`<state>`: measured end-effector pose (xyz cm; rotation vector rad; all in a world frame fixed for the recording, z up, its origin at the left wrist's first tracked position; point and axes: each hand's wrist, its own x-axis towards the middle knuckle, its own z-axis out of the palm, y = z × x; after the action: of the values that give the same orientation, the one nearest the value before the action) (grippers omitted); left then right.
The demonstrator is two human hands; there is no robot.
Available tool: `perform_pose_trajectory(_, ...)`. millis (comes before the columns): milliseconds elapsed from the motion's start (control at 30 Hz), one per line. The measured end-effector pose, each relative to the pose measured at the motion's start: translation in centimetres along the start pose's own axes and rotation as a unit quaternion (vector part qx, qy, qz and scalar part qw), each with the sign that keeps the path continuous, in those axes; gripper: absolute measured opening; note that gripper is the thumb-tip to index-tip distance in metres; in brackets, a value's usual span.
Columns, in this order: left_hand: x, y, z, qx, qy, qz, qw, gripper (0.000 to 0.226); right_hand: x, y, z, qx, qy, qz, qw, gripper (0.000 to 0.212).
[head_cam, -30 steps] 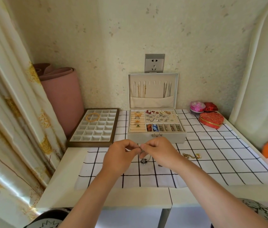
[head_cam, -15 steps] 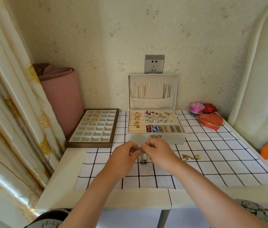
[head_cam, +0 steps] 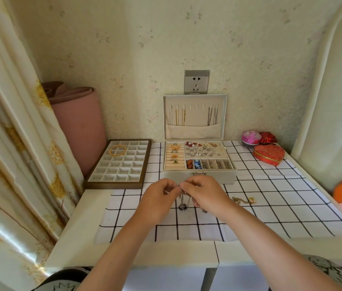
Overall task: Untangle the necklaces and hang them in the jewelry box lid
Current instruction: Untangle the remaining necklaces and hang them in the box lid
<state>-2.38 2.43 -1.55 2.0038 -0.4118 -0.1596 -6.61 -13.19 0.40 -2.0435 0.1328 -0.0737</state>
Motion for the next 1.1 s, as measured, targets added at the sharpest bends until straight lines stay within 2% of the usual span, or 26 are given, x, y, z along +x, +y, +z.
perform_pose_trajectory(100, 0.0, -0.1, -0.4, -0.011, -0.013, 0.02, 1.0, 0.01, 0.0, 0.0, -0.6, 0.004, 0.0, -0.01, 1.0, 0.015)
perform_pose_trajectory(267, 0.0, -0.2, -0.5, -0.03, -0.008, 0.049, 0.998, 0.004, -0.2, 0.0, -1.2, -0.072, -0.011, -0.056, 0.996, 0.015)
perform_pose_trajectory(467, -0.2, 0.2, -0.2, -0.022, -0.028, -0.004, 0.999, 0.007, -0.4, 0.6, -0.8, -0.164, 0.041, -0.075, 0.983, 0.013)
perform_pose_trajectory(600, -0.4, 0.7, 0.2, -0.014, -0.067, -0.032, 0.997, 0.012, -0.3, 0.5, -0.3, -0.118, 0.036, -0.061, 0.99, 0.012)
perform_pose_trajectory(700, -0.4, 1.0, 0.2, -0.016, -0.036, -0.017, 0.999, 0.01, -0.3, 0.4, -0.3, -0.093, -0.009, -0.029, 0.995, 0.018)
perform_pose_trajectory(767, -0.3, 0.9, 0.0, -0.053, -0.014, -0.004, 0.998, 0.004, -0.3, 0.5, -0.3, -0.122, -0.026, -0.027, 0.992, 0.024)
perform_pose_trajectory(867, -0.5, 1.0, -0.2, -0.091, -0.024, 0.017, 0.995, 0.009, -0.4, 0.5, -0.2, -0.131, -0.028, -0.027, 0.991, 0.033)
perform_pose_trajectory(1000, -0.4, 0.8, -0.6, -0.091, -0.008, -0.005, 0.996, 0.008, -0.3, 0.1, -0.3, -0.066, -0.024, -0.021, 0.997, 0.025)
perform_pose_trajectory(1100, -0.2, 0.5, -0.9, -0.038, -0.021, -0.023, 0.999, 0.005, -0.5, -0.4, -0.4, 0.026, -0.014, 0.009, 1.0, 0.023)
